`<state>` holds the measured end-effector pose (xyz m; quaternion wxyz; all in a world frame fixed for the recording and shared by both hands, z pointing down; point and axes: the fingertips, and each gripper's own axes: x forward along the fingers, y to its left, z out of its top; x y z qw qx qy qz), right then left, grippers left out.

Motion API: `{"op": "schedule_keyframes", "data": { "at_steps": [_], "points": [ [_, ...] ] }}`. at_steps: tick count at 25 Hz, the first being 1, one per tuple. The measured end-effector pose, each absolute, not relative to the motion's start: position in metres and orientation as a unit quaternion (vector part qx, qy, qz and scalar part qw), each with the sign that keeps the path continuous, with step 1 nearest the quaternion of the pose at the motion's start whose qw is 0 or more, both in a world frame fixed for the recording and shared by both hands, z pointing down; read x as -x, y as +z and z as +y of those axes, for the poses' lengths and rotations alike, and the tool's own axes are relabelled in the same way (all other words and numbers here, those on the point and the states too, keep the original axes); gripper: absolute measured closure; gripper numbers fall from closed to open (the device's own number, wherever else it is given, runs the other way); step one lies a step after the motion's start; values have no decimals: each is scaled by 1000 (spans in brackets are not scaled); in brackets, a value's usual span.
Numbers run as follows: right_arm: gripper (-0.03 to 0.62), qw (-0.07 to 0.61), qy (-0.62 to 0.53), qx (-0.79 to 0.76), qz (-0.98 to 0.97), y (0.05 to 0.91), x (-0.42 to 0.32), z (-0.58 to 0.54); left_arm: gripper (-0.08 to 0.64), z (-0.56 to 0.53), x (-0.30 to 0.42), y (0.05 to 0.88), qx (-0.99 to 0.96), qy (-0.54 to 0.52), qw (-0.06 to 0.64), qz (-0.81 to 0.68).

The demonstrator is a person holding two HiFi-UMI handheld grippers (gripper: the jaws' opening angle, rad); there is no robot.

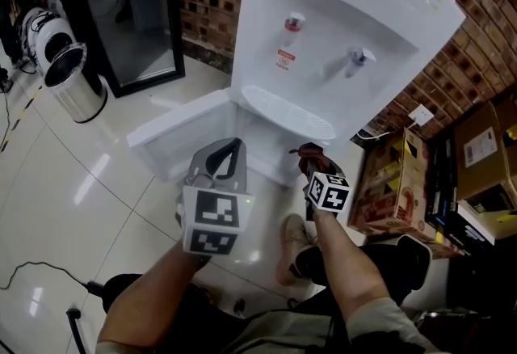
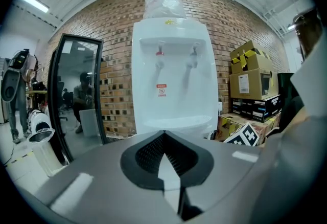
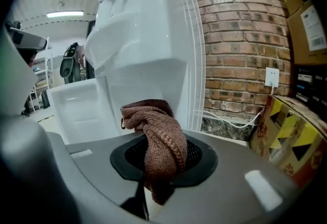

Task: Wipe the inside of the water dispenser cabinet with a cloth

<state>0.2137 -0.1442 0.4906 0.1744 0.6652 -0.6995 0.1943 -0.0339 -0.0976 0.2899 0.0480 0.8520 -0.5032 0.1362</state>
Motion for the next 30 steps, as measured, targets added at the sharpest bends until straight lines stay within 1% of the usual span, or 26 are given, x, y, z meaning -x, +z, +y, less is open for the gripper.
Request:
{"op": "schedule_keyframes", "data": {
  "at_steps": [15,25,30],
  "points": [
    [489,293,269,-641,-657,623,-210,-144,561,-113,49,333,-844,145,105,-505],
    [488,352,309,-619,-630,697,-209,-146,560,-121,58,342,-838,133,149,-509],
    [488,367,322,-614,-621,719,-209,-146,560,-123,59,347,-836,130,163,-508]
  ]
}}
